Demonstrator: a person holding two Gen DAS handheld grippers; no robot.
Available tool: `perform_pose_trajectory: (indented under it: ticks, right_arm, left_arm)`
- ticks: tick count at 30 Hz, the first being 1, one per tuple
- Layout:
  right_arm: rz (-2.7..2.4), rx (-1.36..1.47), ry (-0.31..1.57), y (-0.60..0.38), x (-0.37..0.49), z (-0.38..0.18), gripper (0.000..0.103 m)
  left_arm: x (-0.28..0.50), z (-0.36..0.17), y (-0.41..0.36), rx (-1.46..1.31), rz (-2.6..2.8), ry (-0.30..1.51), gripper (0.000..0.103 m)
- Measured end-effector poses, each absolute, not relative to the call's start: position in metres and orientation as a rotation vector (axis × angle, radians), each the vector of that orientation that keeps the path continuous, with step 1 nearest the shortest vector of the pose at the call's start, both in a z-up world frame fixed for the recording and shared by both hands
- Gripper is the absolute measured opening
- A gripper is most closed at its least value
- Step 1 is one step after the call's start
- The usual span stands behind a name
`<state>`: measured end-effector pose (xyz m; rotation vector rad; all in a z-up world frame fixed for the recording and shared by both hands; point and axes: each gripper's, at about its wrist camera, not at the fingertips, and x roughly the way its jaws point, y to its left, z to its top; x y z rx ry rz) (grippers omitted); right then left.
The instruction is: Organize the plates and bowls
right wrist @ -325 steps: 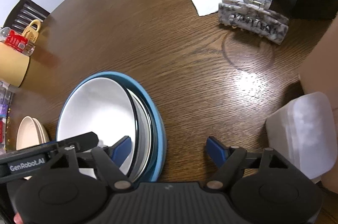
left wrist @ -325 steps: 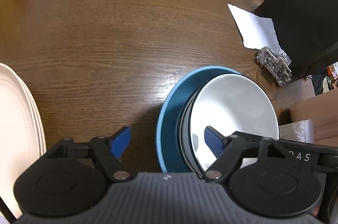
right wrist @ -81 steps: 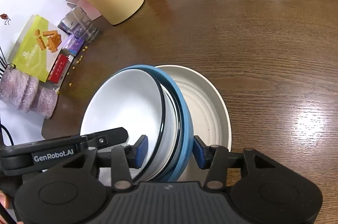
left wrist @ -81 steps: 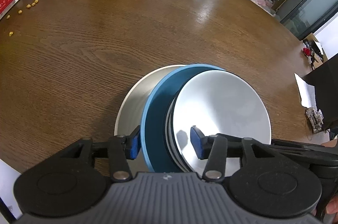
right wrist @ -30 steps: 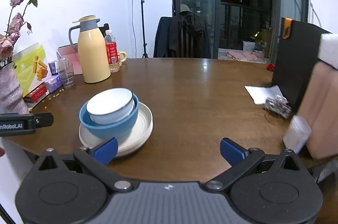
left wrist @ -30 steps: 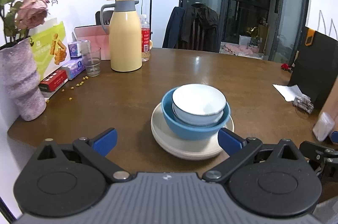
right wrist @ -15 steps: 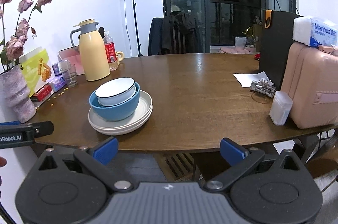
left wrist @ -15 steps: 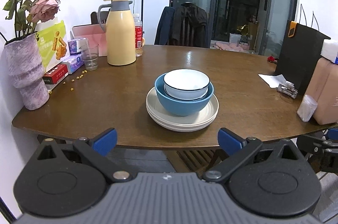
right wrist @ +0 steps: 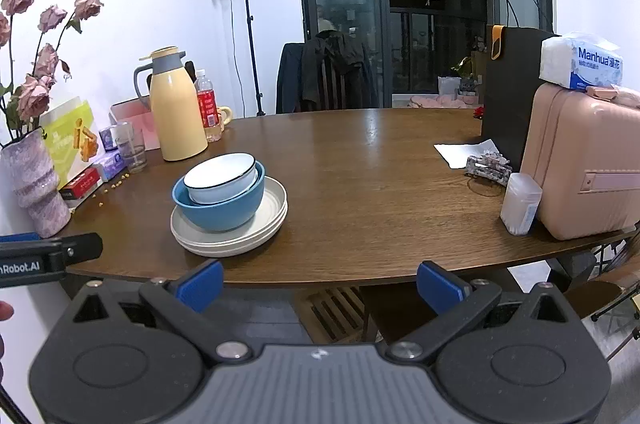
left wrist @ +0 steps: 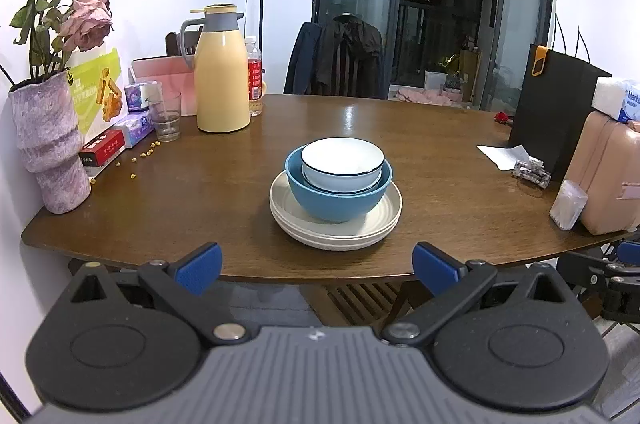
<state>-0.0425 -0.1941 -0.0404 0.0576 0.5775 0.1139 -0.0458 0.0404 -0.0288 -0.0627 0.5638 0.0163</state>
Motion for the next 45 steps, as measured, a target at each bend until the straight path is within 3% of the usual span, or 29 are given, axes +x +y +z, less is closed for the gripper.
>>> perform_pose_trajectory:
  ticks: [45]
  right_arm:
    - [0.114, 0.054, 0.569, -0.1956, -0.0429, -0.0367, 0.103]
  left_arm:
    - [-0.0481, -0.0261, 0.0387, -0.059, 0.025, 0.556, 0.103]
